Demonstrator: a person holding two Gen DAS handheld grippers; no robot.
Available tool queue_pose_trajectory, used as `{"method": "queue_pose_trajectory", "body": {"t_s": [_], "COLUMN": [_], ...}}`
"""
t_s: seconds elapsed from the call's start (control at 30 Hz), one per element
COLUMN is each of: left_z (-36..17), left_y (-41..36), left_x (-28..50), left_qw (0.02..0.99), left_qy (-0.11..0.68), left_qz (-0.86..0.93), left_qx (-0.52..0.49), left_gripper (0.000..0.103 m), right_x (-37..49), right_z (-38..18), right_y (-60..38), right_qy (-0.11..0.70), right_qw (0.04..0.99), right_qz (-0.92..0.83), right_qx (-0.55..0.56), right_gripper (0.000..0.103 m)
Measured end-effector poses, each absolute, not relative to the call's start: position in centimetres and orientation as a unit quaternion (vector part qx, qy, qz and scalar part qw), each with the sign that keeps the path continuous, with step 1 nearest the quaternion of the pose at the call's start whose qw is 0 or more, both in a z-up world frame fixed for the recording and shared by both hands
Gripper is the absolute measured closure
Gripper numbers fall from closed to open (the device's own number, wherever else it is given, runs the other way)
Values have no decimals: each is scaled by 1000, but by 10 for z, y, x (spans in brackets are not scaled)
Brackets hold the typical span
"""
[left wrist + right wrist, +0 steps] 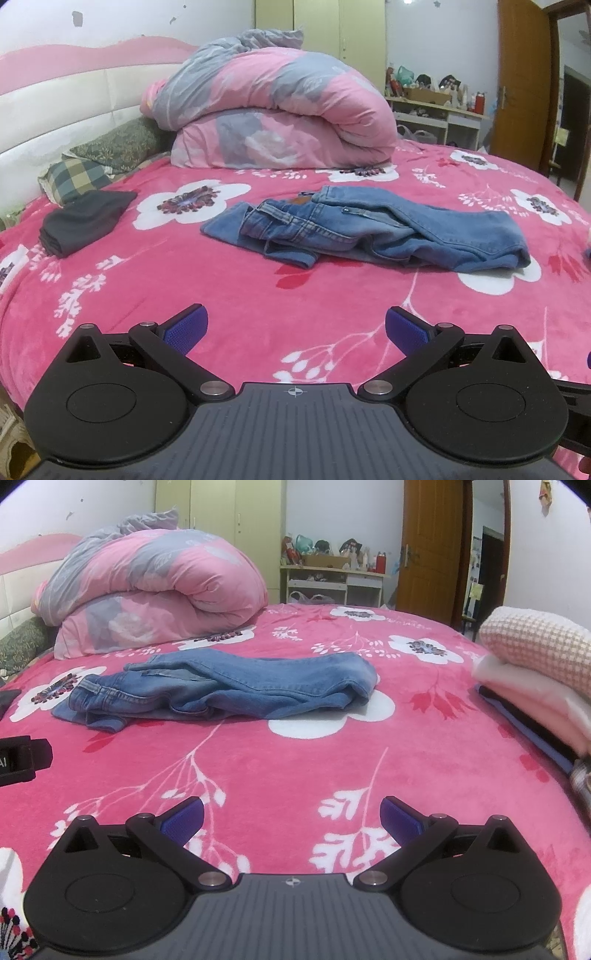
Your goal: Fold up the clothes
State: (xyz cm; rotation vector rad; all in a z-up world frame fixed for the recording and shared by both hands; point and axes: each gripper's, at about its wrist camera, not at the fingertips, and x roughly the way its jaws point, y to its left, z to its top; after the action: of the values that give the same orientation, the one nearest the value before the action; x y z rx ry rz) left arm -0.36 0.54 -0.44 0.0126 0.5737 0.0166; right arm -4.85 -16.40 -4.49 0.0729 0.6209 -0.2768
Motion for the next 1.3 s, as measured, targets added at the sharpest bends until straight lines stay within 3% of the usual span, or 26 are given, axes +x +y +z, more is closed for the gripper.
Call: {"method": "queue_pose_trajectory", "body": {"t_s": [1.03, 1.3], "left_z": [-18, -20], "left_y": [19, 36], "left_x": [25, 63], "left_qw": [959, 959], "left_qy": [280, 269], "left_qz": [-5, -24], "left_qx": [-36, -87], "left_gripper": [0, 0], "right_x": [-28, -6], "right_z": [-63, -52], "right_y": [-169, -177], "right_qy": [318, 263], "right_qw": [938, 957], "right_qz": [-138, -117], "right_qx": [26, 25], "right_gripper": [0, 0]}}
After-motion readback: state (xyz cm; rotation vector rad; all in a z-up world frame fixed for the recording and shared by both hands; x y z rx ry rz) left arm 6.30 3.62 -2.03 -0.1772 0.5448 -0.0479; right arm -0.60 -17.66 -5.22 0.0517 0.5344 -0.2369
